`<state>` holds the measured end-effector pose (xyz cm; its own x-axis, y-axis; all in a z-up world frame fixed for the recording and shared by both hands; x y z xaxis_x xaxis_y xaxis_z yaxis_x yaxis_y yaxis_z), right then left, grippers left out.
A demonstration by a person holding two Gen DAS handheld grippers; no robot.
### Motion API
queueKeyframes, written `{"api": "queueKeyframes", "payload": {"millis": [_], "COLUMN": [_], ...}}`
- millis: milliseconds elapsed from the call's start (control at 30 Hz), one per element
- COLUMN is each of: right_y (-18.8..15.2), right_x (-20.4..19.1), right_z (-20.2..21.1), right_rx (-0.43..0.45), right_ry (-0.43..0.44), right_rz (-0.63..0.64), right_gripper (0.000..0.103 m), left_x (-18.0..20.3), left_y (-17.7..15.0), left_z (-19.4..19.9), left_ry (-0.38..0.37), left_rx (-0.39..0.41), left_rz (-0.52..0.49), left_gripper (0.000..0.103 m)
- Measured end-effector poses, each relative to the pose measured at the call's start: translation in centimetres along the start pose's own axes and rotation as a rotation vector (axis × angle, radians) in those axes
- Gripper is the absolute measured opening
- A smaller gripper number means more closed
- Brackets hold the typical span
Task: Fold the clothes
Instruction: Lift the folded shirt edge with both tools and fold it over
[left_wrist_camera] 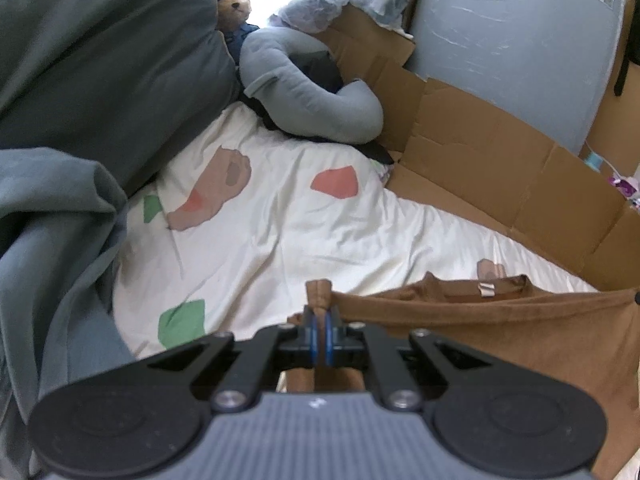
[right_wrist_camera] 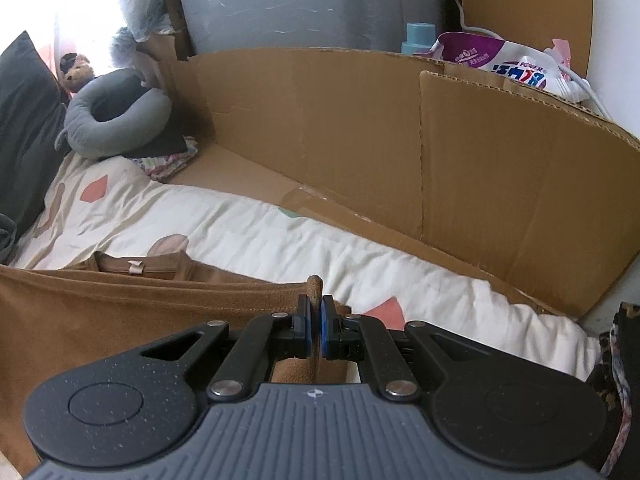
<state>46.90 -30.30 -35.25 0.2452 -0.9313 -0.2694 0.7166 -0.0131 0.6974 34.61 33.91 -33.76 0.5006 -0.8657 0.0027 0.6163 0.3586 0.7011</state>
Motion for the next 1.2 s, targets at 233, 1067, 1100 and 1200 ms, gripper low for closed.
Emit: {"api": "queueKeyframes", "payload": {"millis": [233, 1067, 1100, 1200], "right_y": [1.4, 3.7, 3.7, 3.8], "right_x": [0.3, 3.2, 3.3, 3.6], "right_z": [-2.4, -11.3, -11.5, -11.9], "right_rx": [-0.028, -0.165, -0.169, -0.171], "right_ry": [-0.014, -0.091, -0.095, -0.106], "right_rz": [0.013, -0.012, -0.014, -0.018], "right_gripper": [0.003, 0.002, 0.002, 0.002], "left_x": [-0.2, 1.5, 1.6, 1.7], "left_y": [0.7, 2.1, 2.2, 2.6], "left_z": [-3.5, -12.2, -12.4, -12.7], "left_ry": [0.015, 0.086, 0.087, 0.088], "left_rx": [-0.034, -0.133, -0.133, -0.130], "left_rz": [0.012, -0.103, -0.105, -0.106], "left_gripper": [0.004, 0.004, 0.003, 0.003]}}
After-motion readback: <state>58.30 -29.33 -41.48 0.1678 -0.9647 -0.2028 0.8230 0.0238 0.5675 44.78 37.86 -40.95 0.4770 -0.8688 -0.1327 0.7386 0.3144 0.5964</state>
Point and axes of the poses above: each gripper's, at about its wrist camera, not at the fingertips, and z roughly against the way its jaws point, x to its right, y to its top, the point moved 9 cm from there along -z, roughly the way its jaws point, and after that the axes turned 12 degrees about y, right-handed, at the moved point
